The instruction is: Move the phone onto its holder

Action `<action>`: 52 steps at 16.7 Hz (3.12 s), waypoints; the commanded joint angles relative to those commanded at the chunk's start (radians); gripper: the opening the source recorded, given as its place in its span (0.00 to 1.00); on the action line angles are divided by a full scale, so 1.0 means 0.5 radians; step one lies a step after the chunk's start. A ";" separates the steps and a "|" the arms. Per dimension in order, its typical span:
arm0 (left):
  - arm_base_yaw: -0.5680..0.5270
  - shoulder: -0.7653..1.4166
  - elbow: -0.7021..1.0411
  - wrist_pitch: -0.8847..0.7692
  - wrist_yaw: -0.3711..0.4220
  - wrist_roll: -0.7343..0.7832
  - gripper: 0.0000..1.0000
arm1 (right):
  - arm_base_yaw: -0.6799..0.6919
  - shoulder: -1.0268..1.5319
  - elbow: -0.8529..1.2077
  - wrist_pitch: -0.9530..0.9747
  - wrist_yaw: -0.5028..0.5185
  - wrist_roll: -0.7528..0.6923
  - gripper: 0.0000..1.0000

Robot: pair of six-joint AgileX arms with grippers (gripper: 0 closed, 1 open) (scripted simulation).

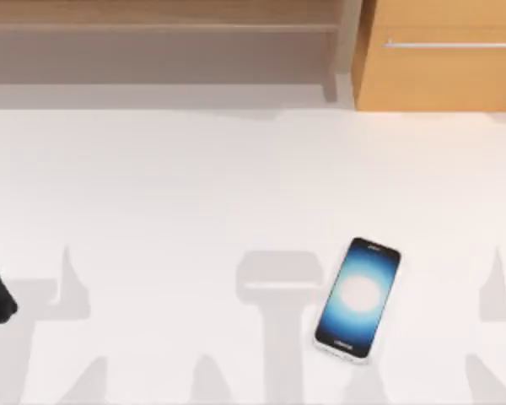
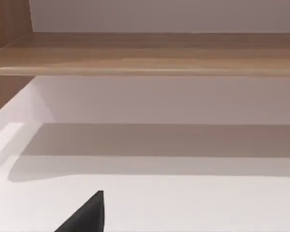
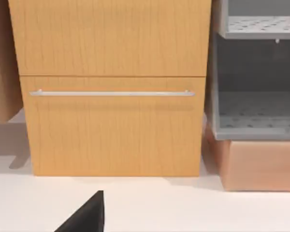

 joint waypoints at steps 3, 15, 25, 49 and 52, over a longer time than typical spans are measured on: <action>0.000 0.000 0.000 0.000 0.000 0.000 1.00 | 0.003 0.018 0.007 -0.010 -0.001 0.014 1.00; 0.000 0.000 0.000 0.000 0.000 0.000 1.00 | 0.256 1.557 0.756 -0.736 0.037 0.972 1.00; 0.000 0.000 0.000 0.000 0.000 0.000 1.00 | 0.750 3.152 1.880 -1.567 0.029 1.845 1.00; 0.000 0.000 0.000 0.000 0.000 0.000 1.00 | 1.256 3.988 2.684 -1.835 0.002 2.111 1.00; 0.000 0.000 0.000 0.000 0.000 0.000 1.00 | 1.259 4.096 2.556 -1.583 0.003 2.115 1.00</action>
